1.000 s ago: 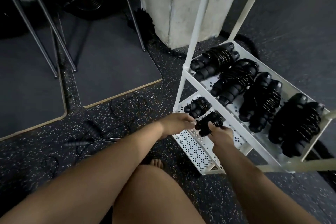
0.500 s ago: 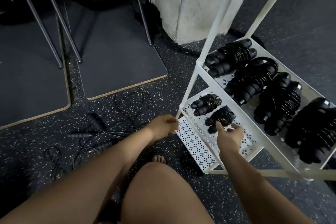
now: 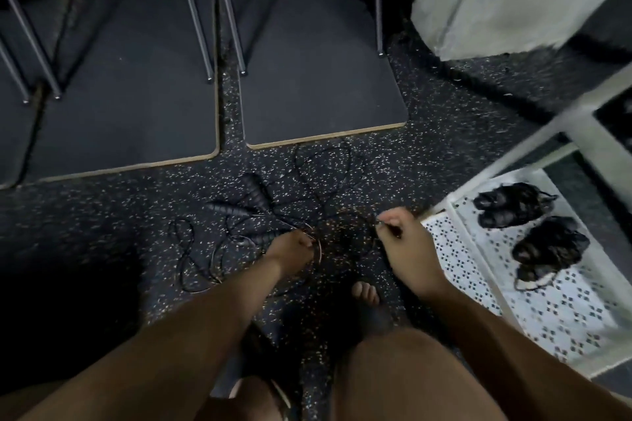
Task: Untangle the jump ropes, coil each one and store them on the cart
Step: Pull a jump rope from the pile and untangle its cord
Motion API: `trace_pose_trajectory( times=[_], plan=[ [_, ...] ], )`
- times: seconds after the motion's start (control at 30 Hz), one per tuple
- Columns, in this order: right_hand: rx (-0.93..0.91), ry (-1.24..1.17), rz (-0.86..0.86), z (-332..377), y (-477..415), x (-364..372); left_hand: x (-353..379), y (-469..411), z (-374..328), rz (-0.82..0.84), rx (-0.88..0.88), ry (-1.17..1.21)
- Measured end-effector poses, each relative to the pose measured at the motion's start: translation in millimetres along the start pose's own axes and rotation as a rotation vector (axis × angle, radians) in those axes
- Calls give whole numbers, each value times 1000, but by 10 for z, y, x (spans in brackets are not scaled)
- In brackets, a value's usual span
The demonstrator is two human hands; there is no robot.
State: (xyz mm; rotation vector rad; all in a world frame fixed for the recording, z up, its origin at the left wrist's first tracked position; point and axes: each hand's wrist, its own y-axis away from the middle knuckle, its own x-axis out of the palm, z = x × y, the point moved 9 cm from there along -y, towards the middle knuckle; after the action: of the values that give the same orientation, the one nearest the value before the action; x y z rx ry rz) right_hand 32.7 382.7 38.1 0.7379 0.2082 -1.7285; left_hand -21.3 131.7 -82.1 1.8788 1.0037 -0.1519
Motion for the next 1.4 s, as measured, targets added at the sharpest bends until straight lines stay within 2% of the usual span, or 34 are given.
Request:
trace_pose_trajectory(
  times=[0.2,0.33,0.47,0.67,0.9,1.03,1.13,1.23,1.3,1.33,1.4],
  plan=[
    [-8,94,274,-131,-507,1064,-206,-575,870,-141,-79,-169],
    [-9,155,404,-288,-711,1583,-237,-877,1096,-213,-73,-237],
    [-34,274,524,-483,-800,2044,-203,-1137,1170,-258,-28,-408],
    [-193,618,748,-759,-765,2689,-129,-1395,1324,-221,-52,-613],
    [-509,1022,733,-932,-820,3138,-178,-1423,1383,-276,35,-557],
    [-627,1097,723,-937,-782,3163,-222,-1321,1354,-320,41,-433],
    [-535,925,646,-836,-812,3009,-267,-1226,1322,-315,-12,-251],
    [-435,726,572,-628,-845,2701,-355,-1106,1348,-314,-185,179],
    [-397,618,541,-436,-818,2458,-305,-1005,1341,-222,-246,564],
    [-370,574,519,-329,-800,2325,-297,-917,1278,-159,-238,698],
    [-321,486,480,-87,-786,2078,-356,-724,1049,-55,-146,752]
  ],
)
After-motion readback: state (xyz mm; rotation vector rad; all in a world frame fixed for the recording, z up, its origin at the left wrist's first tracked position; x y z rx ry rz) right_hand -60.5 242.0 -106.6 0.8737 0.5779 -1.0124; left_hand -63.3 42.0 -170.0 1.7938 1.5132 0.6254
